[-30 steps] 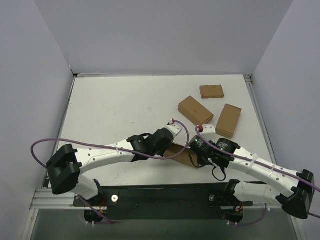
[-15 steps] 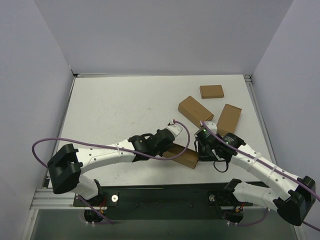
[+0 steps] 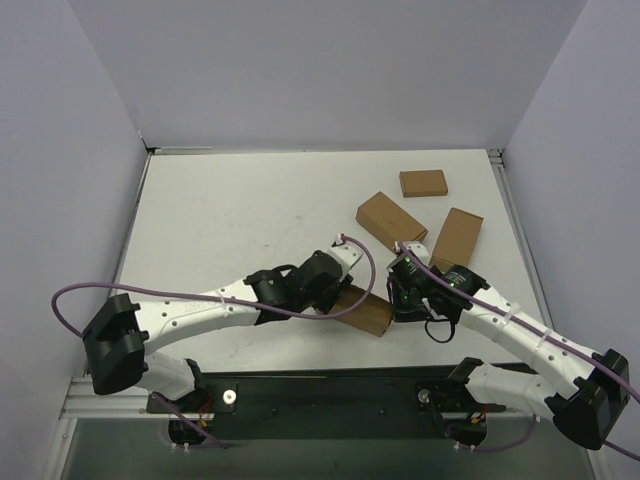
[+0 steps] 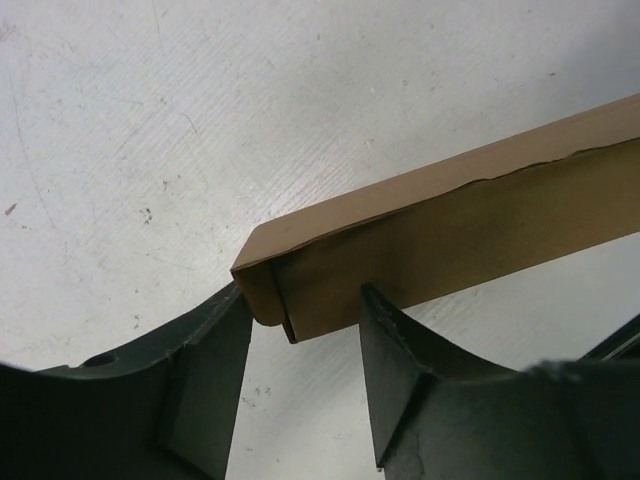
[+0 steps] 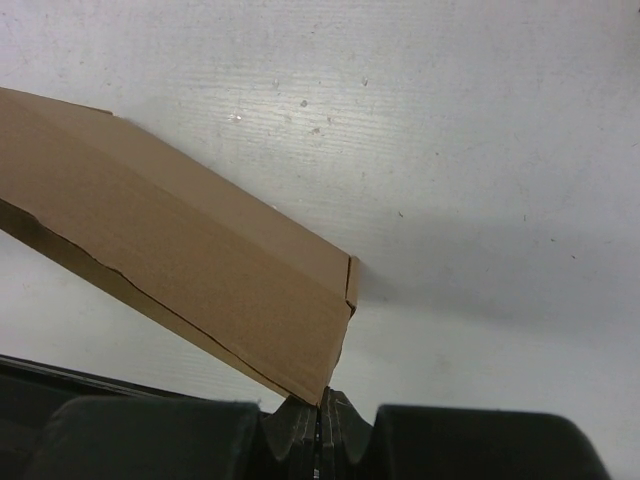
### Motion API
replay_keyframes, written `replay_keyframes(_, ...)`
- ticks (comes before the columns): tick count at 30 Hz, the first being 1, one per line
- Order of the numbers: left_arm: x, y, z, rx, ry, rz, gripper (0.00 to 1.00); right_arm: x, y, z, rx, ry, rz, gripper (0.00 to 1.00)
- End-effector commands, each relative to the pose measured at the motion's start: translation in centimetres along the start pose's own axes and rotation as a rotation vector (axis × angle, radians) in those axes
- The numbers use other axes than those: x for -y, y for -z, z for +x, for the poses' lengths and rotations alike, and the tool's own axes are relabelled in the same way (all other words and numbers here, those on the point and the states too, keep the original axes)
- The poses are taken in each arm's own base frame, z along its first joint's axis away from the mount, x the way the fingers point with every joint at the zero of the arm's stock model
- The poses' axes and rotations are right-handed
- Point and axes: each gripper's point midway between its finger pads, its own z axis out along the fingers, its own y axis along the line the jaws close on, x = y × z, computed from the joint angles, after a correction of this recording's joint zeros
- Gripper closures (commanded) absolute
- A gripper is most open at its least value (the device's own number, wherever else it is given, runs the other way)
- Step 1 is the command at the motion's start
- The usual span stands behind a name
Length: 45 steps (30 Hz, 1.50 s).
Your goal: Fold the paper box
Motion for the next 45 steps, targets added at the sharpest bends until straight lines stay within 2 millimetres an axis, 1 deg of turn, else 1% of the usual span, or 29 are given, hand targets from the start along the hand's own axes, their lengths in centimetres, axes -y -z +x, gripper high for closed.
replay_keyframes(1,0.4,1.7,-3.0,0.128,0.103,0.1,0.4,0.0,0.0,0.7,-0.037,0.024,-0.004,1.0)
replay_keyframes(2,0.3,1.6,-2.8,0.129,0.115,0.115,0.38,0.0,0.0,0.7,-0.036,0.025,-0.006,1.0)
replay_keyframes(3,-0.4,1.7,-2.3,0.128,0.138,0.117,0.37,-0.1,0.0,0.8,-0.037,0.031,-0.007,1.0)
replay_keyframes(4,-0.4,1.7,-2.7,0.152,0.165,0.138,0.37,-0.1,0.0,0.8,-0.039,0.034,-0.006,1.0)
replay_keyframes(5,0.0,1.8,-2.5,0.15,0.176,0.18,0.35,0.0,0.0,0.7,-0.038,0.034,-0.003,1.0)
replay_keyframes(6,-0.3,1.7,-2.0,0.149,0.192,0.191,0.35,-0.1,0.0,0.7,-0.036,0.037,-0.005,1.0)
replay_keyframes(7,-1.0,1.6,-2.2,0.161,0.224,0.19,0.35,-0.1,0.0,0.8,-0.04,0.04,-0.003,1.0)
replay_keyframes(10,-1.6,1.5,-1.6,0.158,0.248,0.205,0.34,-0.1,0.0,0.8,-0.038,0.045,-0.001,1.0)
replay_keyframes(14,-1.2,1.7,-1.0,0.153,0.271,0.23,0.33,-0.2,0.0,0.6,-0.034,0.049,0.008,1.0)
replay_keyframes(15,-1.1,1.8,-1.2,0.168,0.281,0.237,0.33,-0.2,0.1,0.6,-0.032,0.049,0.01,1.0)
replay_keyframes(18,-1.0,1.6,-0.4,0.154,0.306,0.234,0.37,-0.2,0.1,0.5,-0.027,0.052,0.02,1.0)
replay_keyframes(19,-1.0,1.4,0.0,0.14,0.315,0.229,0.42,-0.2,0.1,0.4,-0.026,0.052,0.023,1.0)
replay_keyframes(22,-1.3,1.0,1.2,0.096,0.331,0.197,0.48,-0.2,0.3,0.2,-0.012,0.046,0.03,1.0)
replay_keyframes(25,-1.2,0.9,1.9,0.076,0.339,0.174,0.48,-0.3,0.3,0.1,-0.009,0.046,0.034,1.0)
replay_keyframes(34,0.0,0.5,4.3,0.015,0.363,0.168,0.49,-0.4,0.3,0.0,-0.005,0.04,0.045,1.0)
replay_keyframes(35,-0.1,0.5,4.5,0.011,0.36,0.159,0.49,-0.5,0.4,-0.1,0.0,0.041,0.044,1.0)
replay_keyframes(37,-0.2,0.4,4.8,0.012,0.356,0.149,0.58,-0.4,0.4,0.0,-0.002,0.043,0.05,1.0)
replay_keyframes(41,0.2,0.2,5.0,0.01,0.351,0.159,0.65,-0.9,0.6,-0.1,0.003,0.03,0.037,1.0)
replay_keyframes(45,0.7,0.1,5.2,0.006,0.32,0.159,0.67,-1.9,1.6,-1.1,0.03,-0.007,-0.005,1.0)
